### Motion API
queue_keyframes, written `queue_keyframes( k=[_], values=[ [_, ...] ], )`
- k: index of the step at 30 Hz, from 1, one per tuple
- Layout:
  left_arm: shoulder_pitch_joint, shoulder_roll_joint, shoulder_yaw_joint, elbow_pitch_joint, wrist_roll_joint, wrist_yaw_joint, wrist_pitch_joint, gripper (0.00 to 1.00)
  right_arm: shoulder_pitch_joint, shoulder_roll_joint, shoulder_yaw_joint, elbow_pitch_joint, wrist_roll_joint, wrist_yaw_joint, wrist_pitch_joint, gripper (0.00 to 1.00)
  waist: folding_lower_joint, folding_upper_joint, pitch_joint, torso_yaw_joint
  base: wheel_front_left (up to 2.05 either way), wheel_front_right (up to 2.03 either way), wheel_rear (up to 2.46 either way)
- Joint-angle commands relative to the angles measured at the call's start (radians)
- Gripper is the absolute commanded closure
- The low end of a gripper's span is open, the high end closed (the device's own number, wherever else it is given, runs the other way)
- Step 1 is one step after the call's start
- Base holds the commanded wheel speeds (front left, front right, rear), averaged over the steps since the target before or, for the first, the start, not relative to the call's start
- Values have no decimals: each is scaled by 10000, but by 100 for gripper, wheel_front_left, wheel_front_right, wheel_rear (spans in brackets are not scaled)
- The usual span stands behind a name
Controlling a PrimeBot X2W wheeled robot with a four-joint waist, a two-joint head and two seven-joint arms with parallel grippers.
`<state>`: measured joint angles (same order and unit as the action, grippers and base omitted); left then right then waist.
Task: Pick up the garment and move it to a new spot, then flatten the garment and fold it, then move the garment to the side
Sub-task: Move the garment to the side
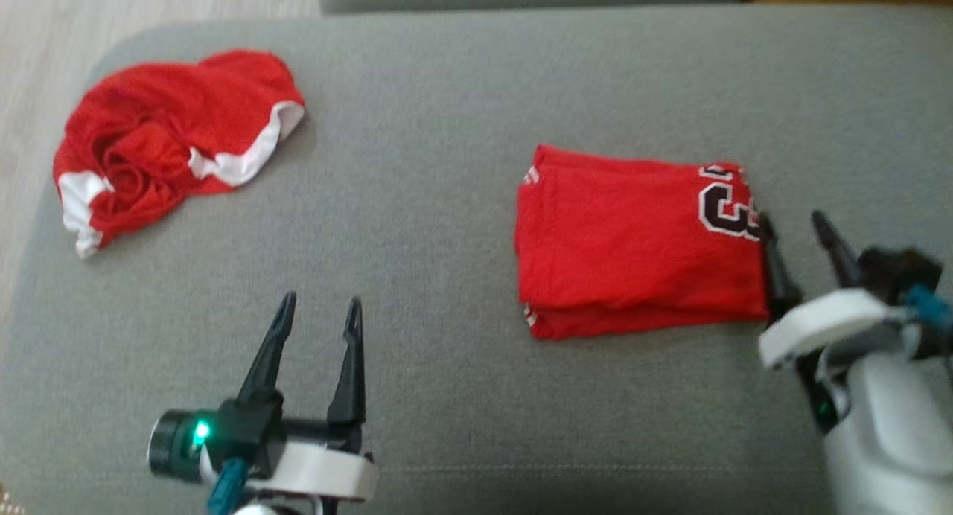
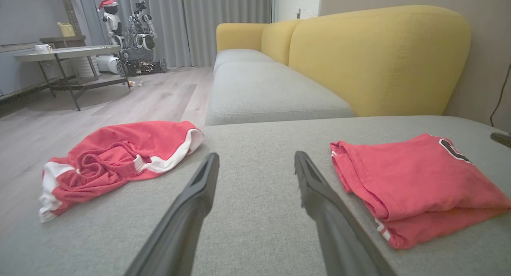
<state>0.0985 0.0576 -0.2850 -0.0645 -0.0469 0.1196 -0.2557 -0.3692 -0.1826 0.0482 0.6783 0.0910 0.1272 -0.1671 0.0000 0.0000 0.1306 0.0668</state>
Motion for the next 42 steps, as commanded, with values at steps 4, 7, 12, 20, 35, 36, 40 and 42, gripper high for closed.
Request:
queue_keyframes(
  k=[4, 7, 12, 20, 35, 36, 40, 42],
  values=[
    [-727, -74, 99, -345, 25, -81, -61, 0, -971, -428, 95, 673, -144, 35, 798, 0, 0, 0, 811, 324, 0, 0, 0],
    [-871, -74, 54, -277, -27, -106, -61, 0, -1326, -538, 166, 1187, -26, 35, 1348, 0, 0, 0, 1016, 341, 0, 0, 0],
    [-980, -74, 27, -217, -62, -110, -61, 0, -1532, -372, 439, 1633, 410, 35, 1892, 53, 0, 0, 1093, 288, 0, 0, 0],
    [-1110, -74, 37, -443, -87, -43, -61, 0, -1754, -1127, 897, 1087, 1022, 35, 1895, 100, 0, 0, 1404, -122, 0, 0, 0],
    [-2189, 22, 405, -681, 283, -511, -61, 0, -2569, -3155, -641, -1578, -460, 35, 2408, 100, 0, 0, 3084, -1511, 0, 0, 0],
    [-2270, 36, 412, -694, 308, -537, -61, 0, -2593, -3182, -851, -1773, -522, 35, 2474, 100, 0, 0, 3189, -1554, 0, 0, 0],
    [-2463, 66, 416, -765, 349, -616, -61, 0, -2635, -3321, -1559, -2520, -552, 35, 2693, 100, 0, 0, 3543, -1697, 0, 0, 0],
    [-2530, 77, 402, -797, 362, -653, -61, 0, -2552, -3348, -1374, -2881, -188, 35, 3072, 100, 0, 0, 3729, -1753, 0, 0, 0]
  ],
)
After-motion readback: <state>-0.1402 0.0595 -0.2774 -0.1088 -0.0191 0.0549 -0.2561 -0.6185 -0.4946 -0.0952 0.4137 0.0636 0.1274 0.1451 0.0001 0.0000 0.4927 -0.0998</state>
